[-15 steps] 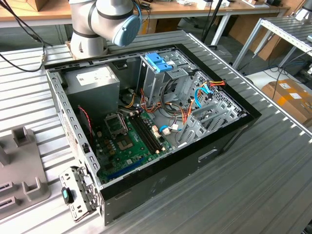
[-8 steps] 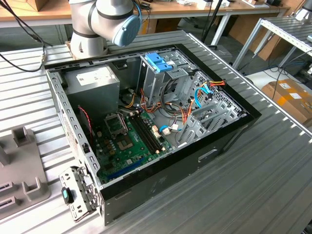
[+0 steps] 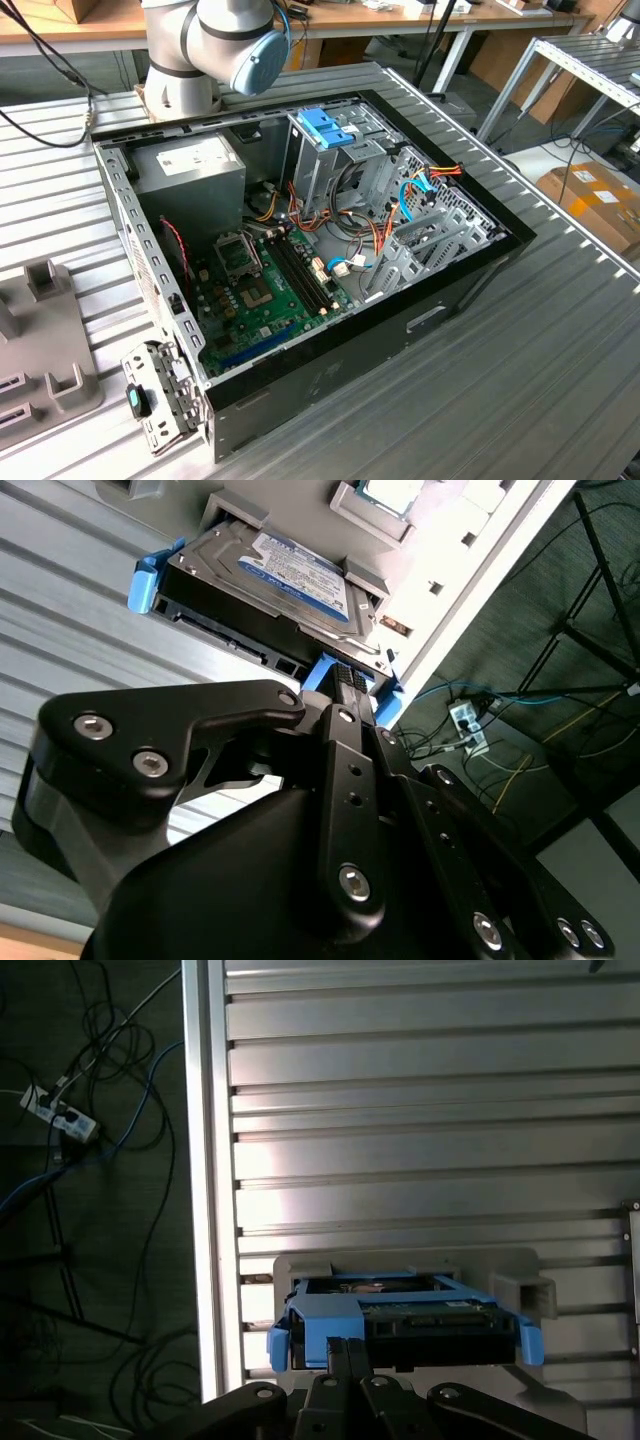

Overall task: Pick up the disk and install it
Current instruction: 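Pick up the disk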

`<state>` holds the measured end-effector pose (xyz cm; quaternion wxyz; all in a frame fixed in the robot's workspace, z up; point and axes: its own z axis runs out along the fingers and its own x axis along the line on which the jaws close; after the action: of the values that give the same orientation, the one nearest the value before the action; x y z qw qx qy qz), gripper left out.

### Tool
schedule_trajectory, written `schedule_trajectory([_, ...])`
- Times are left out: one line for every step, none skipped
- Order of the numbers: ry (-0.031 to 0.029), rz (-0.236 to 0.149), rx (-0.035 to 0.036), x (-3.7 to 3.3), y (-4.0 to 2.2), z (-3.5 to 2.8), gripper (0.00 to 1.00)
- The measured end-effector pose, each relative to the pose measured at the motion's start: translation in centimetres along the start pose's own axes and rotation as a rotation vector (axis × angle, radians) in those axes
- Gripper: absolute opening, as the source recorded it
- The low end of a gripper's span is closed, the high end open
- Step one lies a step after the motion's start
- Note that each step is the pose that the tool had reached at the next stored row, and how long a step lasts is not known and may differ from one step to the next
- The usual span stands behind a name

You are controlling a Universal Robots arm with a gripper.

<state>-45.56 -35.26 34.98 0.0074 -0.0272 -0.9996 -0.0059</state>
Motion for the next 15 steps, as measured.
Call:
schedule_trajectory([0.0,-0.001,0.0,0.0,0.0,0.0,0.11])
schedule_trajectory([0.0,-0.003,0.0,0.0,0.0,0.0,0.11])
schedule_trajectory([0.0001,-0.004,0.0001,0.0,0.0,0.0,0.11])
schedule_trajectory([0.0001,-0.005,0.0001,0.0,0.0,0.0,0.11])
schedule_trajectory([0.0001,-0.008,0.0001,0.0,0.0,0.0,0.11])
schedule_trajectory([0.0001,-0.01,0.0001,0.0,0.0,0.0,0.11])
schedule_trajectory([0.0001,-0.012,0.0002,0.0,0.0,0.0,0.11])
schedule_trajectory([0.0002,-0.014,0.0002,0.0,0.0,0.0,0.11])
schedule_trajectory([0.0002,-0.016,0.0002,0.0,0.0,0.0,0.11])
schedule_trajectory([0.0002,-0.017,0.0003,0.0,0.0,0.0,0.11])
schedule_trajectory([0.0002,-0.02,0.0003,0.0,0.0,0.0,0.11])
schedule_trajectory([0.0002,-0.021,0.0003,0.0,0.0,0.0,0.11])
schedule_trajectory([0.0002,-0.023,0.0003,0.0,0.0,0.0,0.11])
schedule_trajectory([0.0003,-0.025,0.0004,0.0,0.0,0.0,0.11])
schedule_trajectory([0.0004,-0.027,0.0005,0.0,0.0,-0.01,0.11])
